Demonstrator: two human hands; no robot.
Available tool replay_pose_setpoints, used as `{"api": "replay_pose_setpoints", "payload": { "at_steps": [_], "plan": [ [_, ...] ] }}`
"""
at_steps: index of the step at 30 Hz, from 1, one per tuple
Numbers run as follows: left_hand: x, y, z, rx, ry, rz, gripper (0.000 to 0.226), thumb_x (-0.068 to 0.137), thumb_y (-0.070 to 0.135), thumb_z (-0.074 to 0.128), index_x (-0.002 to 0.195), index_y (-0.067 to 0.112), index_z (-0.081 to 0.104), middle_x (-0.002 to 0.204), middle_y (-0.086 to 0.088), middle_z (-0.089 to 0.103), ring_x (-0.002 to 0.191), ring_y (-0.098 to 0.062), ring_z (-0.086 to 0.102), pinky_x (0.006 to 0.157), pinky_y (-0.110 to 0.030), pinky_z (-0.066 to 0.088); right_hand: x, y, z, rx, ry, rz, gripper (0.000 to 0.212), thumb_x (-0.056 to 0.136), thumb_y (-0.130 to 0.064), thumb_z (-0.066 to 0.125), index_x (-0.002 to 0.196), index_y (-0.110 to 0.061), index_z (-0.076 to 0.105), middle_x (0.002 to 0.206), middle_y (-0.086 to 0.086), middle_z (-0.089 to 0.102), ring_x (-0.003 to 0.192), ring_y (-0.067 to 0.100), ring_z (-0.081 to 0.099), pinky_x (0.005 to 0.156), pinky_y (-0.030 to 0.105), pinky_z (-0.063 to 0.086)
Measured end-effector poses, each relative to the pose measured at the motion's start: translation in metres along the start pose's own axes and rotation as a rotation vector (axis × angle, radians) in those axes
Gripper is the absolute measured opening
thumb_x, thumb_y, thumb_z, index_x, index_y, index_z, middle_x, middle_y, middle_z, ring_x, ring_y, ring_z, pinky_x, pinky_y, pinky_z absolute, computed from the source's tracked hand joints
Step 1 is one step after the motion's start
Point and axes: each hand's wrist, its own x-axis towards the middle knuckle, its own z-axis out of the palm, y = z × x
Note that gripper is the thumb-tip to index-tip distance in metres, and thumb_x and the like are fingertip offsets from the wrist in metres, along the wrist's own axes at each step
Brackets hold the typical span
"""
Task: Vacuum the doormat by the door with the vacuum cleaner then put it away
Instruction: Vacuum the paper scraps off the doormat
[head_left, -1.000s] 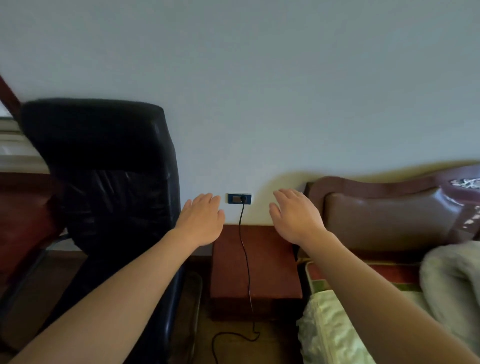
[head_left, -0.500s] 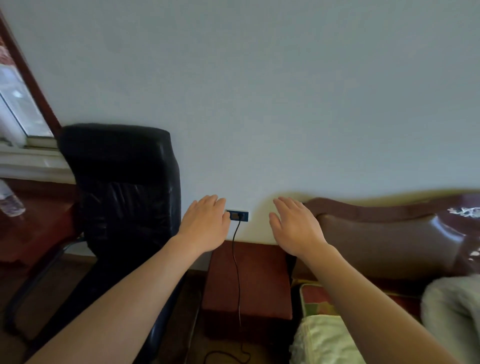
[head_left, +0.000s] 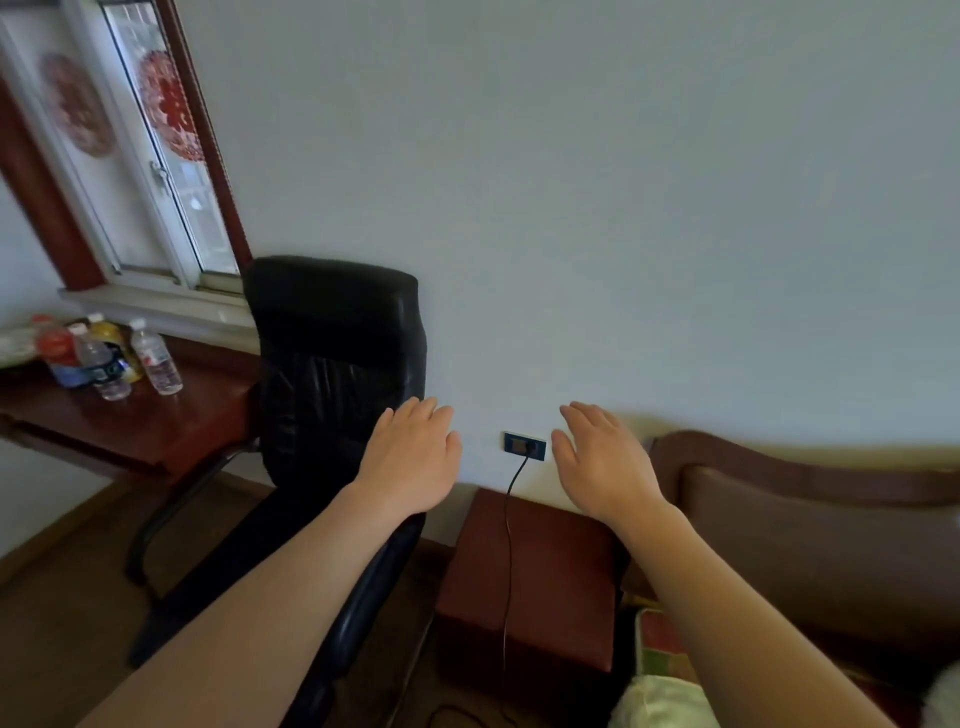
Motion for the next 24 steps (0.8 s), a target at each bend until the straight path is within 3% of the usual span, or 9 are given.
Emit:
{"api": "replay_pose_setpoints", "payload": {
  "at_steps": [4,9,12,16,24],
  "plan": [
    [-0.026,-0.020,-0.010,-0.011,0.008,-0.030,0.042,0.108,0.030,0.031,0.137,0.011,0.054,0.142,-0.005,0.054,0.133,-0.025,0.046,0.114,-0.044,0.035,-0.008,-0.028,0.004,0.024,0.005,-0.026,0.036,0.105,-0.026,0.040,0.123,-0.001,0.059,0.128,0.012,0.060,0.123,0.029,0.049,0.102,0.037,0.037],
    [-0.068,-0.057,-0.031,-0.012,0.017,-0.073,0.048,0.110,0.033,0.031,0.153,0.013,0.042,0.157,-0.004,0.043,0.147,-0.023,0.035,0.123,-0.045,0.026,-0.021,-0.077,0.010,0.023,0.018,-0.117,0.045,0.106,-0.027,0.038,0.143,-0.005,0.049,0.147,0.009,0.052,0.138,0.026,0.041,0.113,0.033,0.029],
    [-0.096,-0.089,-0.041,-0.006,0.020,-0.109,0.050,0.110,0.034,0.031,0.156,0.014,0.037,0.161,-0.004,0.038,0.151,-0.023,0.030,0.125,-0.046,0.024,-0.031,-0.115,0.019,0.017,0.004,-0.162,0.046,0.106,-0.027,0.038,0.144,-0.004,0.049,0.147,0.010,0.051,0.138,0.027,0.041,0.114,0.034,0.028],
    [-0.137,-0.138,-0.053,0.002,0.039,-0.169,0.051,0.109,0.034,0.033,0.157,0.014,0.036,0.163,-0.004,0.036,0.152,-0.023,0.029,0.124,-0.045,0.023,-0.042,-0.170,0.037,0.020,-0.031,-0.239,0.047,0.106,-0.029,0.038,0.146,-0.005,0.046,0.147,0.010,0.051,0.137,0.027,0.043,0.115,0.035,0.029],
    [-0.235,-0.237,-0.074,0.043,0.066,-0.334,0.046,0.108,0.034,0.035,0.148,0.014,0.047,0.152,-0.003,0.050,0.142,-0.022,0.043,0.118,-0.044,0.035,-0.066,-0.282,0.076,0.074,-0.055,-0.386,0.049,0.105,-0.033,0.039,0.146,-0.008,0.047,0.148,0.007,0.052,0.139,0.025,0.043,0.118,0.040,0.032]
  ]
}}
